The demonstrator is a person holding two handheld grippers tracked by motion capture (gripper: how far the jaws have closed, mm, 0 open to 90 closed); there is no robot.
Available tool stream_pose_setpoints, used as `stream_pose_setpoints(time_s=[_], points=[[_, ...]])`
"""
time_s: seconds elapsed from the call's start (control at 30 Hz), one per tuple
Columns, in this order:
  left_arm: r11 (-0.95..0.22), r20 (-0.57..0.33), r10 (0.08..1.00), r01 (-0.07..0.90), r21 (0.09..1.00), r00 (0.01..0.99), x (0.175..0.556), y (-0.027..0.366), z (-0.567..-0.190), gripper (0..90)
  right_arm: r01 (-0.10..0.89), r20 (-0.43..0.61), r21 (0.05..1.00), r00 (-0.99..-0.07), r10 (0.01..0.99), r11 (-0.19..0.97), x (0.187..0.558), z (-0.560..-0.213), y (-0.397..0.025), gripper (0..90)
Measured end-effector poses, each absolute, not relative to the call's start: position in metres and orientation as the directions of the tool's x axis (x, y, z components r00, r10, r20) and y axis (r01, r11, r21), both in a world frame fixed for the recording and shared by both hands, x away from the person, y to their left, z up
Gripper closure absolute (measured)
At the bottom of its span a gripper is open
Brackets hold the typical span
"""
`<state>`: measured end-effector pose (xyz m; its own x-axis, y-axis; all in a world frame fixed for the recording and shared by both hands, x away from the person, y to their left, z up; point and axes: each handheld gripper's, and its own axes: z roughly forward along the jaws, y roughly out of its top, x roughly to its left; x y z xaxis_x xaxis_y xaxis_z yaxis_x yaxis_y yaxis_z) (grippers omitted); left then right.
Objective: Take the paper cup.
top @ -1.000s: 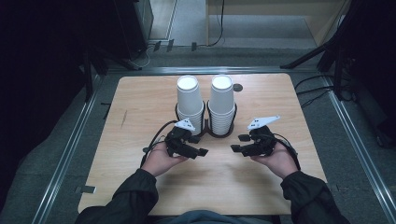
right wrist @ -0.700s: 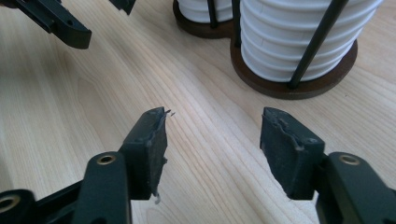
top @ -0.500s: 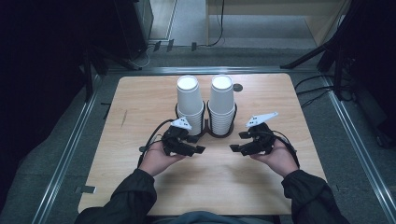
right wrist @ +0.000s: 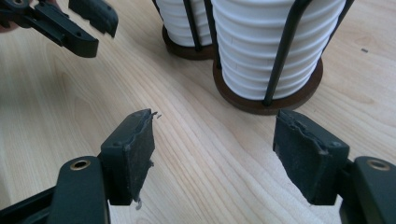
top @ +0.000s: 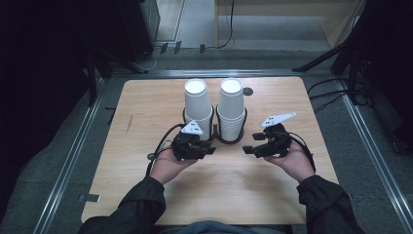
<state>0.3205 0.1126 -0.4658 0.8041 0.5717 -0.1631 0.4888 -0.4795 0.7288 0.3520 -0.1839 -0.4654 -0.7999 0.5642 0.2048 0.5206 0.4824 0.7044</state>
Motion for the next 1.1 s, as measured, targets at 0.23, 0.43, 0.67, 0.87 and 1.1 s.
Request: stream_pose_setpoints(time_s=[0.23, 0.43, 0.67, 0.87, 1.1], points=[[-0.453, -0.232, 0.562, 0.531, 0.716, 0.794, 0.326, 0.104, -0.458, 82.4, 0.499, 0.160, 0.704, -0.804, 0.573, 0.505, 0.354, -0.455, -0.186, 28.6], [-0.433, -0.259, 0.579, 0.560, 0.707, 0.774, 0.333, 0.093, -0.454, 88.7, 0.486, 0.145, 0.713, -0.808, 0.572, 0.505, 0.360, -0.444, -0.187, 28.5], [-0.401, -0.232, 0.629, 0.565, 0.721, 0.742, 0.341, 0.077, -0.447, 89.8, 0.465, 0.125, 0.733, -0.809, 0.575, 0.496, 0.369, -0.429, -0.187, 28.3], [-0.364, -0.212, 0.678, 0.572, 0.735, 0.704, 0.351, 0.067, -0.442, 89.9, 0.454, 0.110, 0.740, -0.809, 0.577, 0.496, 0.377, -0.415, -0.181, 26.6], [-0.327, -0.201, 0.715, 0.575, 0.750, 0.669, 0.360, 0.062, -0.437, 89.9, 0.437, 0.094, 0.748, -0.815, 0.572, 0.499, 0.392, -0.399, -0.173, 24.1]])
